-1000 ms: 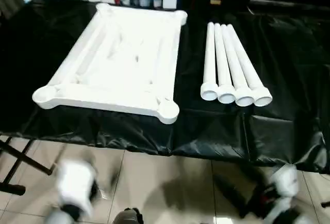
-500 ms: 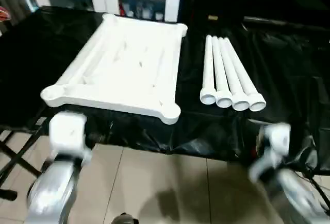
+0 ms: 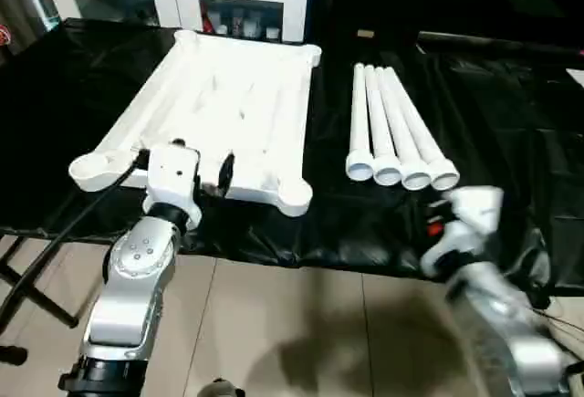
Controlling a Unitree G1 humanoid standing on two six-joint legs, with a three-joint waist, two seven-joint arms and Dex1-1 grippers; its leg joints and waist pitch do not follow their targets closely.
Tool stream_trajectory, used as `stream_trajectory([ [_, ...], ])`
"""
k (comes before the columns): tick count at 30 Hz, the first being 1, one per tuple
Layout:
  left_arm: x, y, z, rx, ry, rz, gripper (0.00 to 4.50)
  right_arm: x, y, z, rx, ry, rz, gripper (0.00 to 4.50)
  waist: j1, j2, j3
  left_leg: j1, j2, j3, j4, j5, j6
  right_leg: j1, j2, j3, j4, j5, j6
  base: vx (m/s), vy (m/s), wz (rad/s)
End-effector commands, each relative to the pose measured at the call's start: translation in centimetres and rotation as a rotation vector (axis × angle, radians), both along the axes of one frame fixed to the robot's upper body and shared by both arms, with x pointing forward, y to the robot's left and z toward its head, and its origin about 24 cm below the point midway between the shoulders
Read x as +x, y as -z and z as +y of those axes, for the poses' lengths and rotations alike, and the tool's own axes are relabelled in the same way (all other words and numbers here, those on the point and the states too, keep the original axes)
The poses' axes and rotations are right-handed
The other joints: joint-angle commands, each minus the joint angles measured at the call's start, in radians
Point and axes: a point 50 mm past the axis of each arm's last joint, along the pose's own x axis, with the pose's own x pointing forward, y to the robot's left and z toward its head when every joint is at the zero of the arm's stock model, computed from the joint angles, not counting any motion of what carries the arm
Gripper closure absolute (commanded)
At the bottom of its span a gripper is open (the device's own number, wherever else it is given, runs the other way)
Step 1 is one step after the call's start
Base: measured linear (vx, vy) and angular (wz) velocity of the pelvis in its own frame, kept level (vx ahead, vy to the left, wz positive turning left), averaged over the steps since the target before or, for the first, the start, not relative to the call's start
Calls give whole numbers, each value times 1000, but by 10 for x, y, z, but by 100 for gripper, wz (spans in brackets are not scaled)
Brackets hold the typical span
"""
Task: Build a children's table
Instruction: Move to table
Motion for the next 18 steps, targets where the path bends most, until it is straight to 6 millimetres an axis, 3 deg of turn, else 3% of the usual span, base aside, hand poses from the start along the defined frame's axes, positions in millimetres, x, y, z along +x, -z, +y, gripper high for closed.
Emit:
stream_trajectory([
  [1,-2,4,-3,-10,6,11,17,5,-6,-6,1,18,-19,3,15,-1,-61,11,45,-20,-57,-149,60,29,-111,57,-77,97,-163,0,0,0],
  [3,-2,7,-4,-2,10,13,17,7,-4,-7,-6,24,-15,3,22,0,-62,6,45,-18,-48,-144,99,30,-131,67,-88,61,-174,0,0,0],
  [4,-3,11,-5,11,16,19,17,8,-1,-8,-19,31,-6,3,32,-1,-60,-2,45,-23,-33,-138,135,35,-161,83,-105,14,-180,0,0,0],
  [5,-3,13,-5,1,7,21,17,9,1,-8,-21,23,0,3,53,-7,-59,-15,52,-38,0,-124,166,46,-213,111,-129,-79,-177,0,0,0],
  [7,-3,12,-5,1,6,21,17,9,1,-8,-20,20,1,3,64,-3,-62,-18,61,-45,1,-103,173,46,-216,105,-132,-119,-185,-11,94,1],
  [8,-3,12,-6,8,10,19,17,9,2,-8,-15,23,5,3,64,10,-66,-9,63,-43,-19,-88,193,36,-179,82,-115,-106,-192,-7,111,0],
  [9,-3,11,-6,9,11,18,17,9,3,-8,-12,25,9,3,55,21,-72,20,56,-28,-44,-82,231,13,-120,47,-90,-75,-188,-7,135,4],
  [10,-3,11,-5,8,10,18,17,10,4,-7,-14,25,15,3,41,20,-72,29,49,-23,-54,-64,262,4,-90,29,-73,-51,-178,-12,155,4],
  [11,-3,11,-5,7,7,18,17,10,5,-6,-18,24,19,3,24,31,-74,61,41,-23,-58,-39,321,-31,-48,-5,-43,-45,-150,-12,155,4],
  [12,-3,11,-5,7,7,18,17,10,5,-6,-18,24,20,3,8,28,-67,68,38,-19,-67,-53,361,-50,-29,-25,-22,-60,-123,-19,159,7],
  [13,-2,11,-4,15,8,19,17,11,6,-4,-16,20,23,3,-4,22,-62,54,28,-9,-82,-91,362,-50,-31,-34,-19,-66,-91,-37,146,6],
  [14,-2,11,-4,17,9,18,17,11,6,-3,-18,18,25,3,-7,13,-63,45,21,-7,-80,-114,357,-43,-46,-26,-32,-61,-75,-37,146,6],
  [15,-2,11,-4,19,10,18,17,12,6,-3,-19,17,26,3,-2,2,-63,21,7,8,-70,-201,311,-27,-110,11,-79,-84,-53,-64,122,3],
  [16,-2,11,-4,22,12,16,17,12,6,-3,-14,18,27,3,6,-2,-64,7,9,0,-48,-242,285,-13,-162,41,-107,-119,-49,-69,103,1],
  [17,-1,11,-4,25,13,14,17,12,6,-3,-9,19,27,3,24,-7,-66,-8,37,-33,5,-282,237,8,-265,98,-157,-219,-62,-69,103,1],
  [18,-1,10,-5,26,19,6,17,12,7,-2,-3,20,32,3,30,7,-66,-34,59,-70,10,-254,193,36,-297,95,-173,-329,-75,-42,163,-18],
])
